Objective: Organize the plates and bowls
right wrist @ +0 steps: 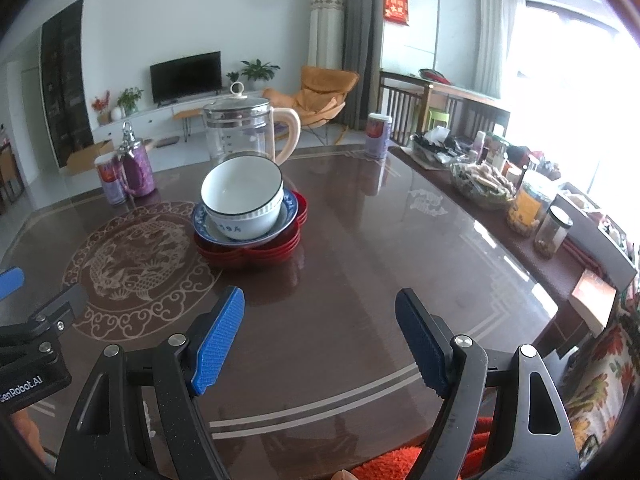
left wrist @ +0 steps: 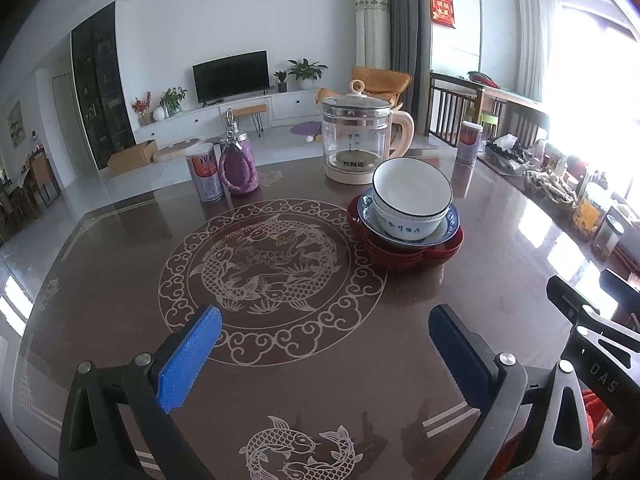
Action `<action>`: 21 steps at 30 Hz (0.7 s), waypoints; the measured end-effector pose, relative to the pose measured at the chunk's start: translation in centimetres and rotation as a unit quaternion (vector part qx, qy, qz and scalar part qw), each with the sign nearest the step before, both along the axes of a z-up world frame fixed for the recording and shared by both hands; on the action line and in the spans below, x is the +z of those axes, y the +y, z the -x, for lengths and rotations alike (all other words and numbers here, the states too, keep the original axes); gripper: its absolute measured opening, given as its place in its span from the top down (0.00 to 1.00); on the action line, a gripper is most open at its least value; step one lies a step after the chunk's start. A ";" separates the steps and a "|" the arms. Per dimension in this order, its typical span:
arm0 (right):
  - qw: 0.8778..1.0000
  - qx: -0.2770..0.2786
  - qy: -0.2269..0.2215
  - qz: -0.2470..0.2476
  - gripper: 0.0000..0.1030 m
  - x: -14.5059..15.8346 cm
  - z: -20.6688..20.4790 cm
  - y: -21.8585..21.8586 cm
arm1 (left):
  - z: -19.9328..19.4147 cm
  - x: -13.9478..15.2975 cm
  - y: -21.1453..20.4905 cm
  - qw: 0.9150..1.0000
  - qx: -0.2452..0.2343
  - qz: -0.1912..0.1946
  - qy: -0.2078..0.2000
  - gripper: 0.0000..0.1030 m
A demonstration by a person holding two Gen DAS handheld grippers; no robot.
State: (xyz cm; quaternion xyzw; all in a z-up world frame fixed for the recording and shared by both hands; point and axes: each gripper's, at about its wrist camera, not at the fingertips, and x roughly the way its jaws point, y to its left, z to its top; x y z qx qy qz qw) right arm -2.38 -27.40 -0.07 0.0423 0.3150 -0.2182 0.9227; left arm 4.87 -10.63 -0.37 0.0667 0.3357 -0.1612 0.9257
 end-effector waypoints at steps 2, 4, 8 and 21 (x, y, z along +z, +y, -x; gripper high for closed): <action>1.000 0.001 0.000 -0.001 0.21 0.0 0.0 0.0 | 0.0 0.0 0.0 1.000 0.000 -0.001 -0.001 0.00; 1.000 0.001 0.001 0.000 0.21 0.0 0.0 0.0 | 0.1 0.0 -0.1 1.000 0.001 0.000 -0.002 0.00; 1.000 0.004 0.002 0.001 0.21 0.1 0.0 0.0 | 0.1 0.1 -0.1 1.000 0.001 0.003 0.000 0.00; 1.000 0.007 0.003 0.003 0.21 0.1 -0.1 0.2 | 0.2 0.4 -0.2 1.000 -0.001 0.005 0.005 0.00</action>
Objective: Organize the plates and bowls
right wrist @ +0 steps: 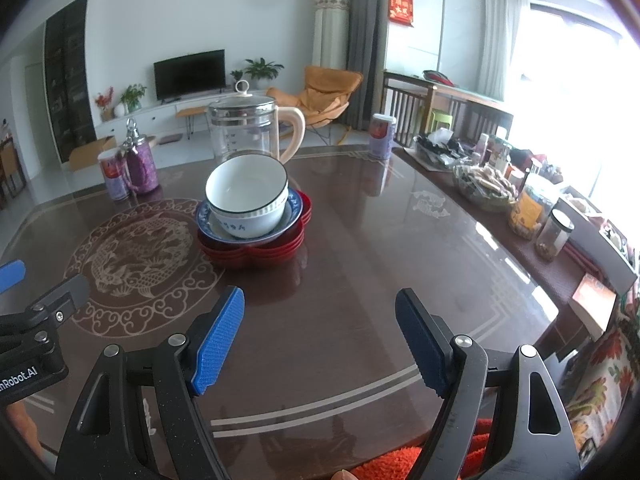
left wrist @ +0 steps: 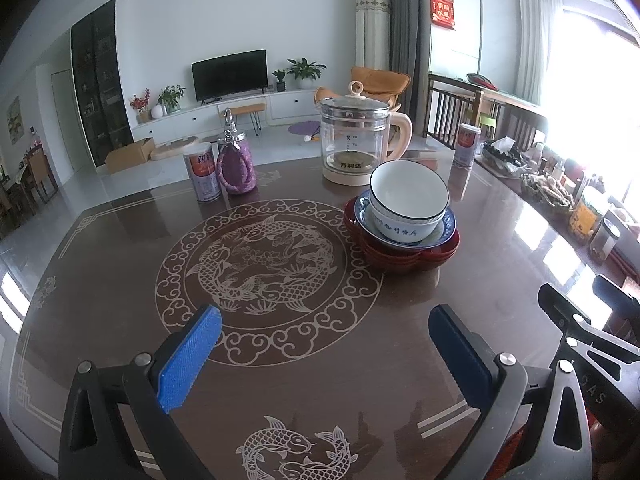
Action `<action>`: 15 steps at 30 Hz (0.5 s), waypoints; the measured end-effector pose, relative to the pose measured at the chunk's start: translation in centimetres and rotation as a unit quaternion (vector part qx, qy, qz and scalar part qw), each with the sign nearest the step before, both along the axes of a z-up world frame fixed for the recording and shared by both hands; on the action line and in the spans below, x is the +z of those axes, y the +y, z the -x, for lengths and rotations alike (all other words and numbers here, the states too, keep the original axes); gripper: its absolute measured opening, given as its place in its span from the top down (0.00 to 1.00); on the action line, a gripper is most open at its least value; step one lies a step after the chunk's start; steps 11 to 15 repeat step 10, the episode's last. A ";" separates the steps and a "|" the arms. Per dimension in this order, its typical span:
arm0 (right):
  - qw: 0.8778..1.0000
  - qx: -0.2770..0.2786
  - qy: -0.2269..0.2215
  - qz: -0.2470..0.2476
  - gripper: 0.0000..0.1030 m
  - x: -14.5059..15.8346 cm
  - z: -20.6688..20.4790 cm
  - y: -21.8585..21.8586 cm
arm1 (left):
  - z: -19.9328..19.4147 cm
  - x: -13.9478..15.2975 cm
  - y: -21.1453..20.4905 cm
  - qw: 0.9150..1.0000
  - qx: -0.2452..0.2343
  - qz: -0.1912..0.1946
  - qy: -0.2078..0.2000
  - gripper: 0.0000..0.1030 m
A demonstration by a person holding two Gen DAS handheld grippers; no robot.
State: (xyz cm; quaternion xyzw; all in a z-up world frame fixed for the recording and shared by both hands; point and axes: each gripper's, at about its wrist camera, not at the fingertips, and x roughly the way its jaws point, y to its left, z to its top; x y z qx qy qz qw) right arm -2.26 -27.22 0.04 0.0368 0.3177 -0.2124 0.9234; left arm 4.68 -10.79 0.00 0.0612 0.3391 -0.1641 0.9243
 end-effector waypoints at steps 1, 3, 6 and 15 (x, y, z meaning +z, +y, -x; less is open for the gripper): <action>1.000 0.000 0.000 0.000 0.21 0.0 0.0 0.0 | -0.1 0.0 0.0 1.000 -0.001 0.000 0.001 0.00; 1.000 0.000 0.000 -0.001 0.21 0.0 0.0 0.0 | 0.0 0.0 0.0 1.000 -0.001 0.000 0.001 0.00; 1.000 0.000 0.000 0.000 0.21 0.0 0.0 0.0 | 0.1 0.1 -0.1 1.000 -0.003 0.002 0.001 0.00; 1.000 0.000 0.000 -0.001 0.21 0.0 0.0 0.0 | 0.2 0.0 0.2 1.000 0.002 0.012 0.008 0.00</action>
